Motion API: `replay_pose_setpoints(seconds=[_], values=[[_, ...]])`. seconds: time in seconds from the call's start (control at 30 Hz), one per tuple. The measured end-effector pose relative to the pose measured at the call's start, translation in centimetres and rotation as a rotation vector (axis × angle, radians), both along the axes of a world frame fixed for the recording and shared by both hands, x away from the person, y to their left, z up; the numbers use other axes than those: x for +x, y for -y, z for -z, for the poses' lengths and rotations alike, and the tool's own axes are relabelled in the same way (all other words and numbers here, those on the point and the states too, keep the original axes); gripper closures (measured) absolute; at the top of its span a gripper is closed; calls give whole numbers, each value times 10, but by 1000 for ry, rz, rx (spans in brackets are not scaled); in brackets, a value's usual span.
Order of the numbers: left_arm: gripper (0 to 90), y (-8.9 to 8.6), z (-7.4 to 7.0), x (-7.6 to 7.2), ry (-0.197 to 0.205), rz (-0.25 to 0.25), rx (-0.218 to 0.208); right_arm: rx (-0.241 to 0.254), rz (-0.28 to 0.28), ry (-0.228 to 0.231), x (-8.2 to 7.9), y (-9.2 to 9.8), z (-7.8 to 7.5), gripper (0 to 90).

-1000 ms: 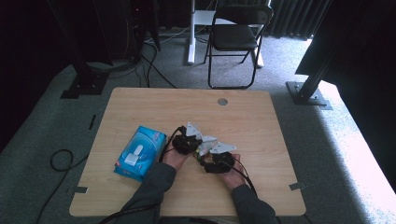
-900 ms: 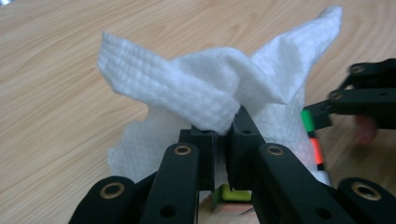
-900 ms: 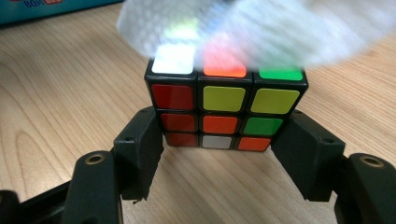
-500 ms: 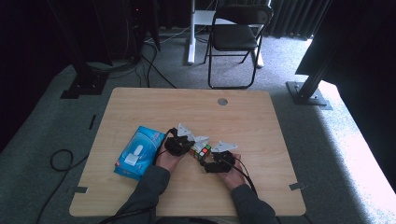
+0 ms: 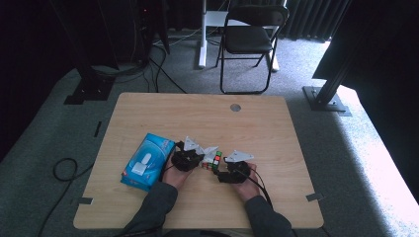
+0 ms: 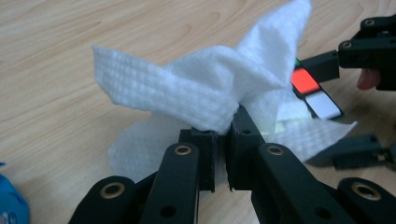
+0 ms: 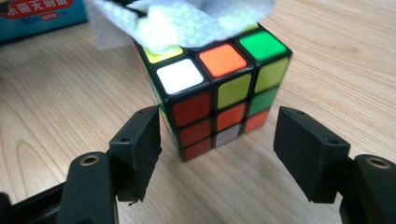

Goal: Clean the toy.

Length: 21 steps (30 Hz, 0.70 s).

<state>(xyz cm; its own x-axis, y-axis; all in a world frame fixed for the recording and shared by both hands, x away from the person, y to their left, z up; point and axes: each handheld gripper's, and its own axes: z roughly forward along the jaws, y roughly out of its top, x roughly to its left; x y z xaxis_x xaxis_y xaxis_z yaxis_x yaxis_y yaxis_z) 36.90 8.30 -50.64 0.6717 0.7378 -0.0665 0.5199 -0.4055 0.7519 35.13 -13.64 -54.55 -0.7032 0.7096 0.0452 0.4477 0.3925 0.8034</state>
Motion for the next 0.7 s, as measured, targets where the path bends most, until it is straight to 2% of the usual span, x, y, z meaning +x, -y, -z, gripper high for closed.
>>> replay_pose_setpoints(seconds=[0.13,0.27,0.43,0.7], values=[[833,-1,2,-3,-2,0,-13,9,6,7,-3,2,-2,370],[833,1,3,-4,-6,11,-23,38,-8,18,-8,4,-8,389],[831,4,3,-6,1,25,-27,66,-13,59,-13,5,-17,412],[832,-6,-2,-2,16,-31,-15,119,-6,103,-14,11,-29,467]])
